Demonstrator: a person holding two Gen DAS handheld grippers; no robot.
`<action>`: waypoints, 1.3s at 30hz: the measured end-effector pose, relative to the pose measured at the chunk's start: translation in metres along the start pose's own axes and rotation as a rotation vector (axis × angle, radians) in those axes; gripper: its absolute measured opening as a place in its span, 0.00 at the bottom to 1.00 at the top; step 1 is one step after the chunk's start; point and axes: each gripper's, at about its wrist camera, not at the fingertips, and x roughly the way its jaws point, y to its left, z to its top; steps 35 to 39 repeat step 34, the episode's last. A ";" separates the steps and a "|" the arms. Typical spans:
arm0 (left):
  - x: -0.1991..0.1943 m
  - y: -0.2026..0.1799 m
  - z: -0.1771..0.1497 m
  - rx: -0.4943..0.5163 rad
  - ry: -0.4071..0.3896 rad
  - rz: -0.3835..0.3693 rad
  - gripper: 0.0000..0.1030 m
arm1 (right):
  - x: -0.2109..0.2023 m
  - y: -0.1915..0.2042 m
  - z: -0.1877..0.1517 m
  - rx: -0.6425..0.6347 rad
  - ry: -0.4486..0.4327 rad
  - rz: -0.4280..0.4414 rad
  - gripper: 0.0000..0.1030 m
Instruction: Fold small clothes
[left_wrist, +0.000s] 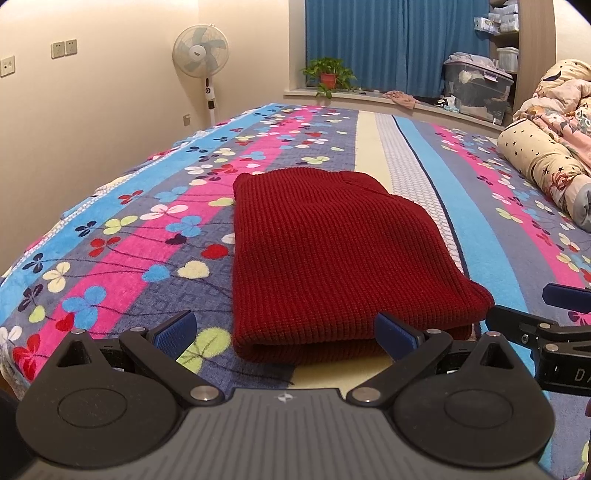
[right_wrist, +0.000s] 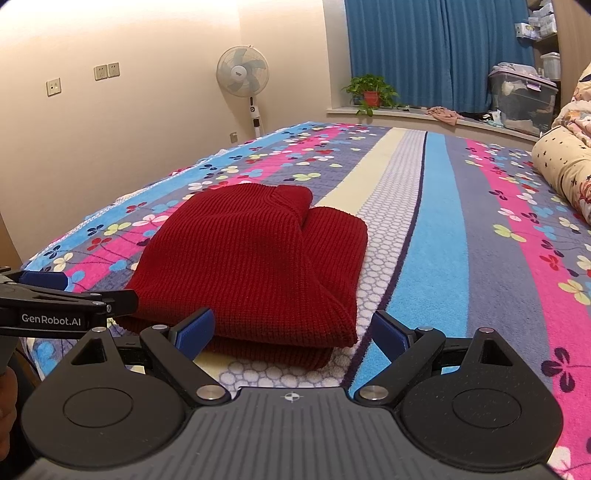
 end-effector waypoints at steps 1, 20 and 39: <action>0.000 0.000 0.000 0.000 0.000 -0.001 1.00 | 0.000 0.000 0.000 -0.001 0.001 0.001 0.89; 0.000 0.001 0.000 0.006 -0.005 -0.005 1.00 | 0.000 0.000 -0.001 -0.002 0.002 0.001 0.89; 0.001 0.002 0.000 0.005 -0.008 0.000 1.00 | 0.000 0.000 -0.001 -0.004 0.002 0.002 0.89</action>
